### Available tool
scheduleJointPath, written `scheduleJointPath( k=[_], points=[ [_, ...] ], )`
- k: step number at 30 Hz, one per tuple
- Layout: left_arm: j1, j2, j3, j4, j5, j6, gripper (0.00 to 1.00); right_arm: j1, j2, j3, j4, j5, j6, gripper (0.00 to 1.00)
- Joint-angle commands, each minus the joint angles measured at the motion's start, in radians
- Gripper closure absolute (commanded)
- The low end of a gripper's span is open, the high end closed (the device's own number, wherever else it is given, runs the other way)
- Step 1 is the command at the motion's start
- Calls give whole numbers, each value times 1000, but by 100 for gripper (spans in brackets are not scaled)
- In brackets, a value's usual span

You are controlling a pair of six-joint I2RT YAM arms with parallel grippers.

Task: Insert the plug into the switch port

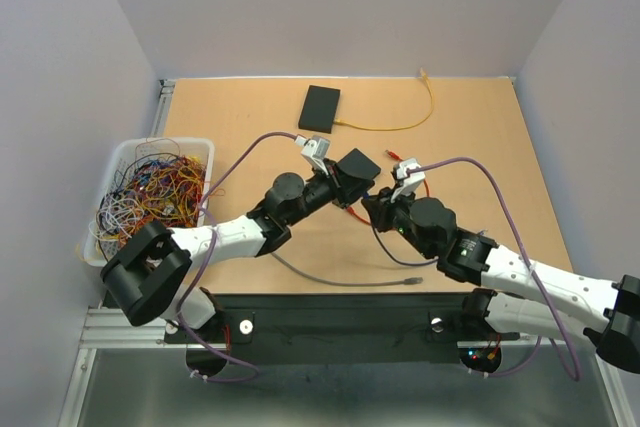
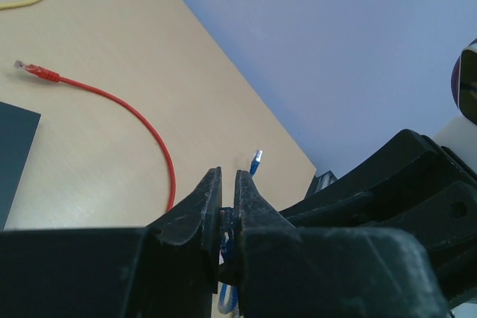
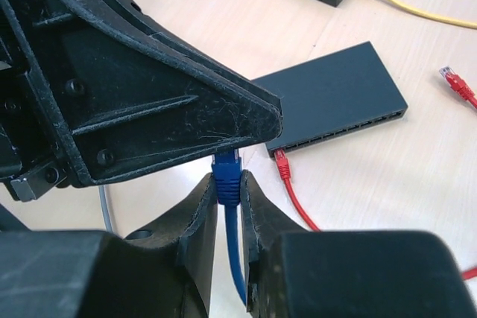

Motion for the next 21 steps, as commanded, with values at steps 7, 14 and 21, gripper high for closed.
scheduleJointPath(
  k=[7,14,21],
  points=[
    [70,59,-7,-107,-108,39,47,-2,-58,-6,94,64,15,96],
    [122,39,-13,-124,-104,60,36,0,-35,-49,60,108,39,98],
    [221,50,13,-128,-58,105,35,-2,34,-69,43,173,55,99]
  ],
)
